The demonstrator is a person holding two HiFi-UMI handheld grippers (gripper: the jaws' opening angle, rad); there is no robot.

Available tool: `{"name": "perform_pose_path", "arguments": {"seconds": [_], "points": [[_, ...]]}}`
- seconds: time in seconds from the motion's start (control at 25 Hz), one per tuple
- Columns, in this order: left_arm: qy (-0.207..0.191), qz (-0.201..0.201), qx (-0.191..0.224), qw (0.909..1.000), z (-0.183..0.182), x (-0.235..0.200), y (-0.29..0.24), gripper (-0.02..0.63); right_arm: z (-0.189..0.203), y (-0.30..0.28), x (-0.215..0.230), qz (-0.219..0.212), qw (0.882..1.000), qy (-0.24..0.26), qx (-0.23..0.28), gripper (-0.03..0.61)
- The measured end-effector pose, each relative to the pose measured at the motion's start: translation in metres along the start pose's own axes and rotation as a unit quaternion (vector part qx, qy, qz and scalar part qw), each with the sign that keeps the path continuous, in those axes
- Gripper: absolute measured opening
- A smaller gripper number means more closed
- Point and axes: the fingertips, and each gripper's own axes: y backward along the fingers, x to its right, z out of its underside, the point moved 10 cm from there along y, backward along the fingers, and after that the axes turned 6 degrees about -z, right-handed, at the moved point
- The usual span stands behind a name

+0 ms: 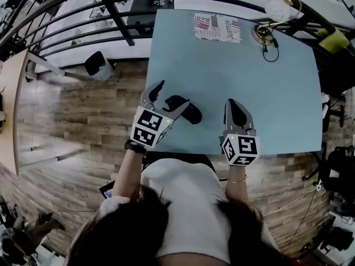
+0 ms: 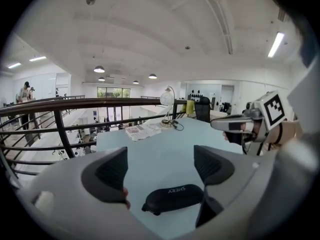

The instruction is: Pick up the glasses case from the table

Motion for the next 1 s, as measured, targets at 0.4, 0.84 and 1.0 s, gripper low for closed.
{"name": "perform_pose_path", "arguments": {"seconds": [0.4, 0.84, 1.0], "points": [[-0.015, -0.012, -0.04, 0.999, 0.012, 0.005, 0.003, 0.468, 0.0, -0.02, 0.008, -0.042, 0.999, 0.005, -0.015, 0.002], [-0.106, 0.06, -0.093, 0.9882, 0.024, 0.004, -0.01, 0.468, 0.004, -0.016, 0.003, -0.021, 1.0, -0.005, -0.018, 0.002], [-0.135, 0.101, -0.099, 0.9808, 0.027, 0.007, -0.021, 0.468, 0.007, -0.014, 0.002, -0.016, 1.0, -0.008, -0.025, 0.002]]}}
